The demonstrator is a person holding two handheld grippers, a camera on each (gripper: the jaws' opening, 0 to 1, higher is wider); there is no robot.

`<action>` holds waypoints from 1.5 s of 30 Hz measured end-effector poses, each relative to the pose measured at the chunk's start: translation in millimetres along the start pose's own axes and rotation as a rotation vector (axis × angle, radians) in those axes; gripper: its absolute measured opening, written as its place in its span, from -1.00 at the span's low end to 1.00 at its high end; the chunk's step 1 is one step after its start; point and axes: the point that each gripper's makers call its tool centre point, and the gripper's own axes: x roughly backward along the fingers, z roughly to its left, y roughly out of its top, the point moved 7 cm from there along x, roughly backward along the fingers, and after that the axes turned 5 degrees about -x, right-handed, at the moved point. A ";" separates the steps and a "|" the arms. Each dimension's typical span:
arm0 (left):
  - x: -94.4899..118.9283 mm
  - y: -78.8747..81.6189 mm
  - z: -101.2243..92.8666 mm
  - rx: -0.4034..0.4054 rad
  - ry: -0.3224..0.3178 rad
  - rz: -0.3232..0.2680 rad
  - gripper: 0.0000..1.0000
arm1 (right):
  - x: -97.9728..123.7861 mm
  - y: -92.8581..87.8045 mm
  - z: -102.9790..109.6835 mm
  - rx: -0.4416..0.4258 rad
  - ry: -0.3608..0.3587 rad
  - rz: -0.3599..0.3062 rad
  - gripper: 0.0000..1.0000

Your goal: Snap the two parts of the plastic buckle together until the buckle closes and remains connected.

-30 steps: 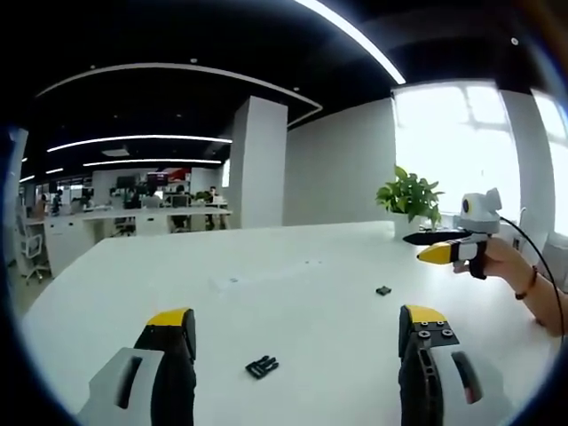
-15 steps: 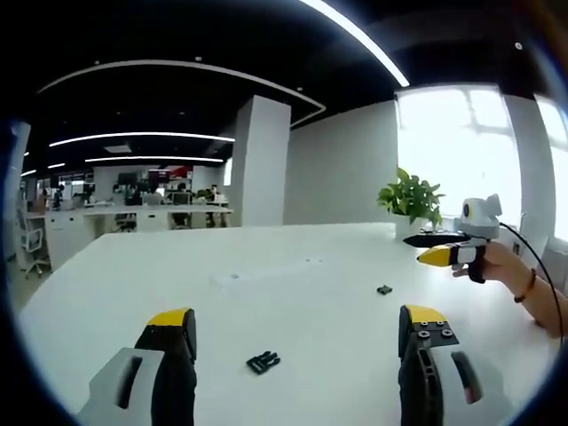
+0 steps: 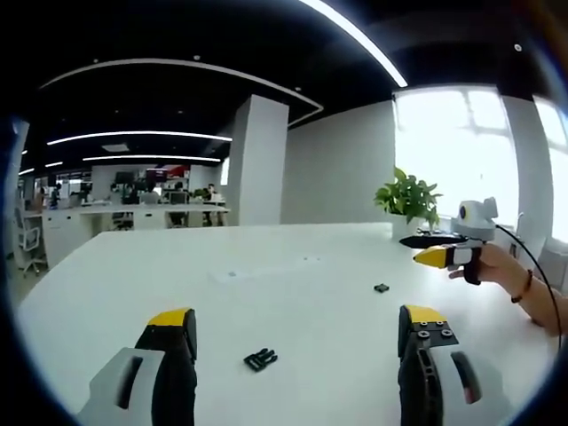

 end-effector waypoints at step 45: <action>-0.5 -15.3 -3.8 -0.017 -0.014 0.004 0.83 | -4.9 -13.9 -5.1 0.033 -0.008 0.019 0.69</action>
